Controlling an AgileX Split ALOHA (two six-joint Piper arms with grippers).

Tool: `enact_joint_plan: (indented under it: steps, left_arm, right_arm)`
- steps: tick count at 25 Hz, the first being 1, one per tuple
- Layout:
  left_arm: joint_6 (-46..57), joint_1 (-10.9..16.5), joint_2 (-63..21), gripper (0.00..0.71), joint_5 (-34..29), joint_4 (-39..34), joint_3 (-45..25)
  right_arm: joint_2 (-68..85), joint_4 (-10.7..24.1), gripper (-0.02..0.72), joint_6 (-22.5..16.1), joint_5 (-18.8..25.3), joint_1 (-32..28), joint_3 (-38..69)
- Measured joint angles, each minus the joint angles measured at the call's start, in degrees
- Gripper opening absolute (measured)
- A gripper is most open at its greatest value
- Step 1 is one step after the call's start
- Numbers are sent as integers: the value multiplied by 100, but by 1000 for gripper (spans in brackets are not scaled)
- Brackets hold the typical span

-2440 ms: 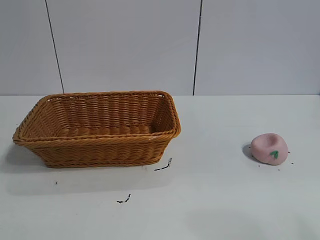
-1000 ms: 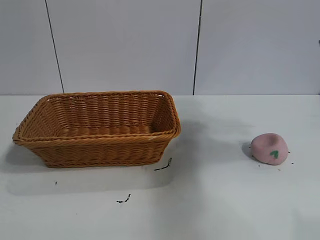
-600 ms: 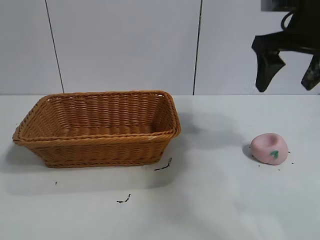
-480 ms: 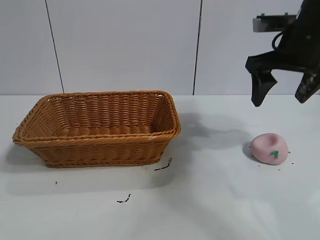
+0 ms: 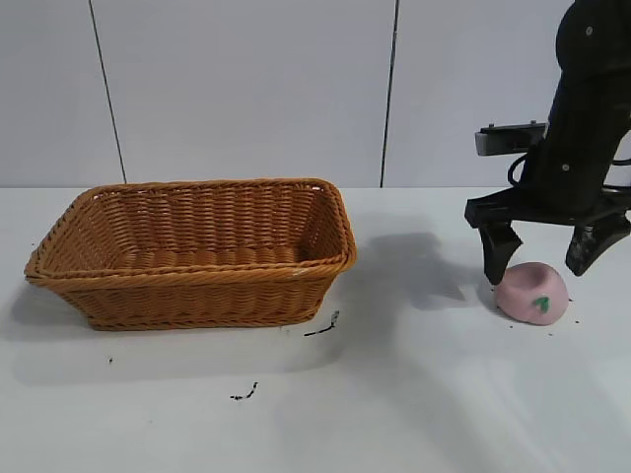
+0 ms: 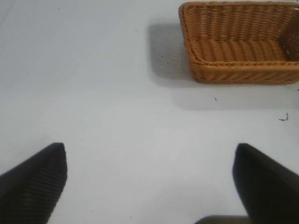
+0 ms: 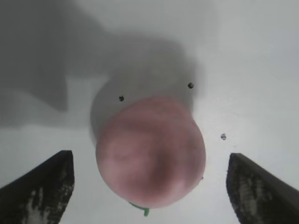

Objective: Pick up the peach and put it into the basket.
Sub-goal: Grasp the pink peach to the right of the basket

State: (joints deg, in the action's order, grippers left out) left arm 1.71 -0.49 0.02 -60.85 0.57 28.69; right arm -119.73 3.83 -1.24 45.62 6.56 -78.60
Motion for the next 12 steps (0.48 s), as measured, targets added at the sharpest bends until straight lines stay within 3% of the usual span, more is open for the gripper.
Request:
enact_joint_plan:
  steps: [9, 11, 12]
  left_arm:
    - [0, 0, 0, 693, 0, 0, 0]
    - [0, 0, 0, 693, 0, 0, 0]
    - [0, 0, 0, 693, 0, 0, 0]
  right_arm:
    - [-258, 0, 608, -6, -114, 0, -1]
    - [-258, 0, 538, -6, -90, 0, -1]
    - [-258, 0, 454, -6, -80, 0, -1]
